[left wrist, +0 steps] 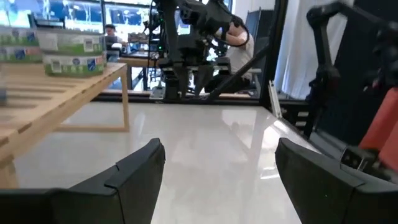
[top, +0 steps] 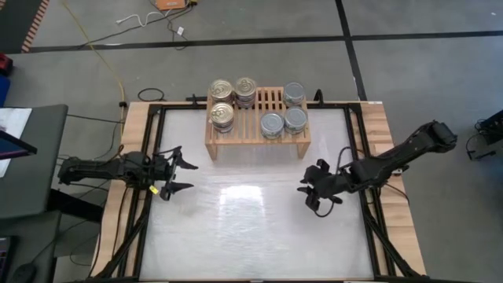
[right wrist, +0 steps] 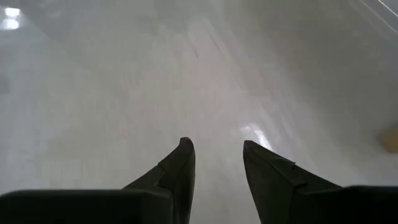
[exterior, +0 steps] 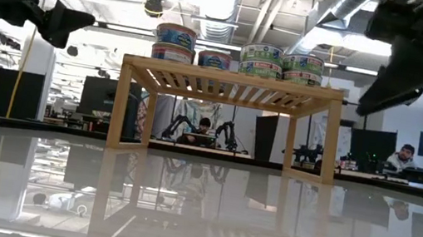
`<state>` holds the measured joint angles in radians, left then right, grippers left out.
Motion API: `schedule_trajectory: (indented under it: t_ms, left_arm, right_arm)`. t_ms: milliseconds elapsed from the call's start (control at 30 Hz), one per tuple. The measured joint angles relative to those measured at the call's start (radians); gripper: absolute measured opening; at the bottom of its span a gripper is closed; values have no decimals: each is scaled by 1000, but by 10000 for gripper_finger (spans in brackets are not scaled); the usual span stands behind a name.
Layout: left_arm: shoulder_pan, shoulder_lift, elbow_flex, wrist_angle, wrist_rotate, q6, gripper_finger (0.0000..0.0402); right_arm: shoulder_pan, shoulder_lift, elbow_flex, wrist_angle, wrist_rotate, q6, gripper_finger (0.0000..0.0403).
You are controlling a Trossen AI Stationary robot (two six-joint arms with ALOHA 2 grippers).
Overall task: Stack canned seafood by type on shelf
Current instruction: Return to Home Position
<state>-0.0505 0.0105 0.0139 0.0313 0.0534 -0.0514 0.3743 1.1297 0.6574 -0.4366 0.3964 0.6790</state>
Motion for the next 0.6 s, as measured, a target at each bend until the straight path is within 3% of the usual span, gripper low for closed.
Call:
schedule_trajectory:
  t_ms: [367,600]
  left_arm:
    - [0,4,0,-7,-2,-129,294]
    - [0,4,0,-10,-6,-131,294]
  right_arm:
    - [90,-299,-239,100,82,-37,164]
    - [28,-509,-331,105,107,-190,164]
